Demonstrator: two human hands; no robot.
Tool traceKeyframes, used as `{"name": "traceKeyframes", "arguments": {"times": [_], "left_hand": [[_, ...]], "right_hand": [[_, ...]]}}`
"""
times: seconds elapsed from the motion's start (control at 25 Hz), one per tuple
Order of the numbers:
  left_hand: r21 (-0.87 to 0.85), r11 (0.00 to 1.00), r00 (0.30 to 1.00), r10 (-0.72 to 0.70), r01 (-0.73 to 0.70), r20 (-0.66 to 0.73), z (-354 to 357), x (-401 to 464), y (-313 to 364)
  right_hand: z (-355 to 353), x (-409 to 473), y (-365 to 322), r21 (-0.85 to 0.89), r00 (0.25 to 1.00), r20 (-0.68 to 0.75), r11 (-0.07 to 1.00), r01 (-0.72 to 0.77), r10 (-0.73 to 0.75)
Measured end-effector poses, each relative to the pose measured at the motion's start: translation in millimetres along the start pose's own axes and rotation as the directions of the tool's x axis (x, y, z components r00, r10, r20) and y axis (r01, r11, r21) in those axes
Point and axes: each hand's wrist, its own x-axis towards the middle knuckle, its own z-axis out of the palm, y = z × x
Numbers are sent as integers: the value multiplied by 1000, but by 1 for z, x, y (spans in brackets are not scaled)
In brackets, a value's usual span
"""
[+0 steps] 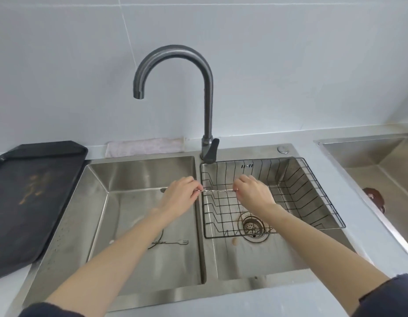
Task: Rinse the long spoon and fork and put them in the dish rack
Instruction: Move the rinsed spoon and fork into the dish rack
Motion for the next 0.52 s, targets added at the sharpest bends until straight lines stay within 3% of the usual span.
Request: {"name": "traceKeyframes", "arguments": {"times": [0.52], "left_hand": [[0,1000,991,-19,19,132,62,61,84]], "right_hand": [[0,-8,121,-24,994,94,998,-57,59]]}}
